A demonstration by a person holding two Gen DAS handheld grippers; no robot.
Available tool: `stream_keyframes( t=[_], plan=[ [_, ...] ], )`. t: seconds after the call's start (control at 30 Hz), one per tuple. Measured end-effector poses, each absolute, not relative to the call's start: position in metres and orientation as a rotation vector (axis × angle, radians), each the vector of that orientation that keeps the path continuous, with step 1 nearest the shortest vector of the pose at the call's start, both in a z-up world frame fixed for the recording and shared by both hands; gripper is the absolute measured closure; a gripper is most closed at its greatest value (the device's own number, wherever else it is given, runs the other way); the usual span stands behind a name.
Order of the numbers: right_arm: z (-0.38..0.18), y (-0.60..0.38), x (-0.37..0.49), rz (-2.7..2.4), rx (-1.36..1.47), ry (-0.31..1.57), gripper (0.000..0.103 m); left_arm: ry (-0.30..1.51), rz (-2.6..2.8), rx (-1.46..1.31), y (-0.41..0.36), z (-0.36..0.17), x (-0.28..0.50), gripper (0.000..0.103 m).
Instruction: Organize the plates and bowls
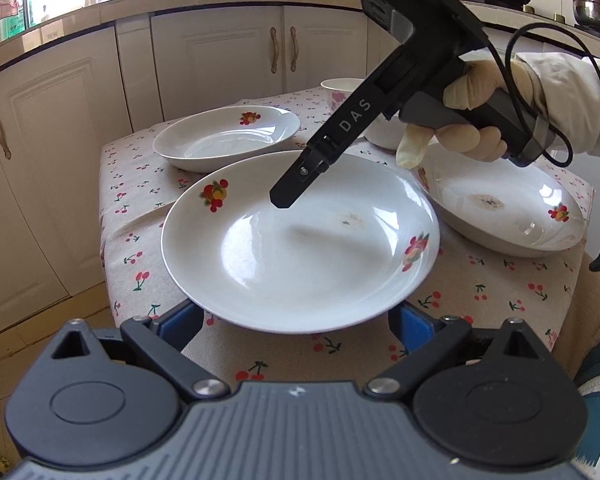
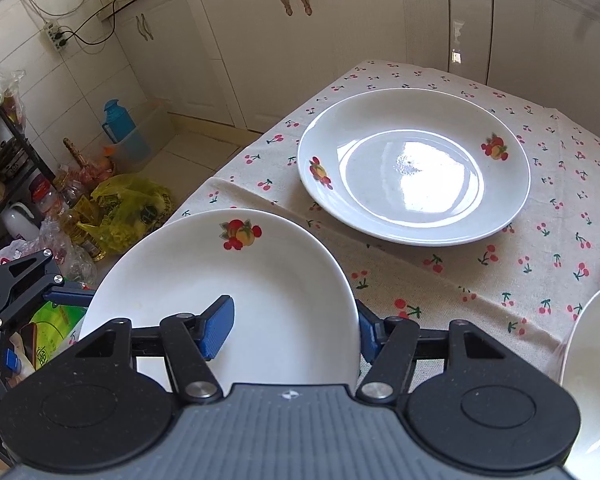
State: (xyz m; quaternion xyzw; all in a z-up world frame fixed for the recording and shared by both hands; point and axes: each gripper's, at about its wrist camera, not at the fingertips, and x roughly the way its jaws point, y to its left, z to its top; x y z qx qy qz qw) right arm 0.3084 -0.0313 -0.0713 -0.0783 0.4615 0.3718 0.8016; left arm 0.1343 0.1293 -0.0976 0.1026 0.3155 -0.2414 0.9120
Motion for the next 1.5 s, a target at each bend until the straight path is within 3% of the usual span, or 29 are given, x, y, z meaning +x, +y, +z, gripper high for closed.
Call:
stream_keyframes(
  t=[0.4, 0.57, 0.83, 1.17, 1.5],
  plan=[
    [-0.073, -0.036, 0.313, 0.79, -0.17, 0.983, 0.032, 0.651, -0.504, 0.207, 0.125, -0.099, 0.141, 0.005],
    [-0.07, -0.032, 0.306, 0.803, -0.198, 0.974, 0.013, 0.649, -0.498, 0.2, 0.126, -0.098, 0.138, 0.004],
    [-0.04, -0.052, 0.281, 0.759, -0.228, 0.891, 0.0, 0.626, -0.439, 0.165, 0.134, -0.086, 0.119, 0.003],
    [-0.011, -0.097, 0.204, 0.667, -0.278, 0.734, 0.0, 0.552, -0.294, 0.094, 0.121, -0.06, 0.09, 0.001],
    [-0.026, -0.142, 0.131, 0.577, -0.27, 0.679, 0.0, 0.468, -0.219, 0.0, 0.088, -0.049, 0.071, 0.001]
  ],
)
